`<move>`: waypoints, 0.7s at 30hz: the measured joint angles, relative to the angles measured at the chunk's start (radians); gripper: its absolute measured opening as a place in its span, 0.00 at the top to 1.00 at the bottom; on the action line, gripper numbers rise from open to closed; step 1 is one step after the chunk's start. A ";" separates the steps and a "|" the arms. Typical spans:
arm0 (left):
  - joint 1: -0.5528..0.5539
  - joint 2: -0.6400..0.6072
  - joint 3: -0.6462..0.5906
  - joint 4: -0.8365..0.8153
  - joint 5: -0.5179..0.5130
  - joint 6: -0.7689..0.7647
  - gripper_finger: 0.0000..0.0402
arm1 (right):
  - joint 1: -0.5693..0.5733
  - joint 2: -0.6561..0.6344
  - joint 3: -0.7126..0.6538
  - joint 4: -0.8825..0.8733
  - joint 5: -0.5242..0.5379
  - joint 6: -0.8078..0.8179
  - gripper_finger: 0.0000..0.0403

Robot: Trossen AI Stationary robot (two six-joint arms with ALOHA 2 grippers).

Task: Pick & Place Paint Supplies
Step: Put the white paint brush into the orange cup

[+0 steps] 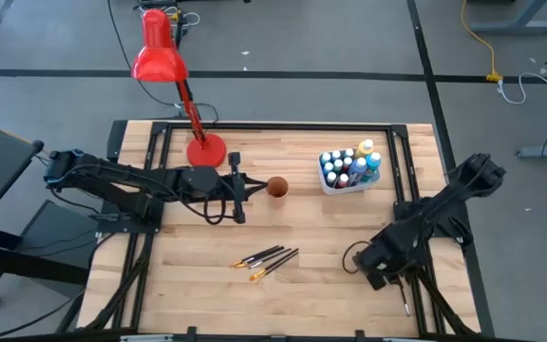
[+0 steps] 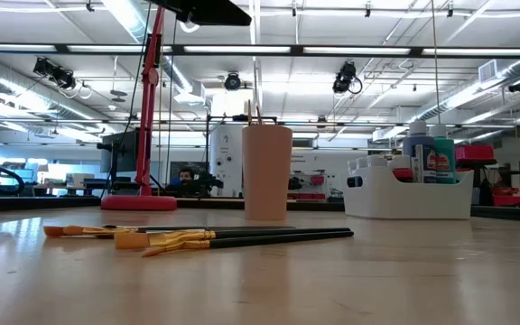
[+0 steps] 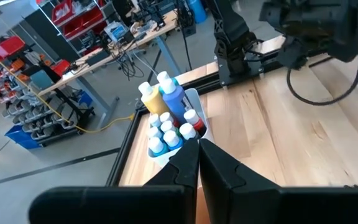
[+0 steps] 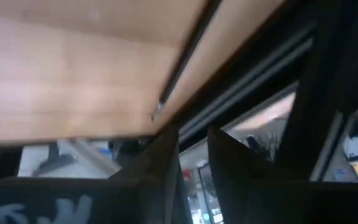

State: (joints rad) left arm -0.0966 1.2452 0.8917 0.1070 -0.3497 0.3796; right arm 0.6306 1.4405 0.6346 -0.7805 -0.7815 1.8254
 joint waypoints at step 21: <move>0.000 -0.001 0.000 0.018 0.000 0.036 0.94 | 0.015 0.203 -0.014 0.105 0.096 -0.130 0.99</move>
State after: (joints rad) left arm -0.0967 1.2438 0.8917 0.1251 -0.3496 0.4158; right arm 0.6453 1.6440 0.6209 -0.6757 -0.6852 1.6956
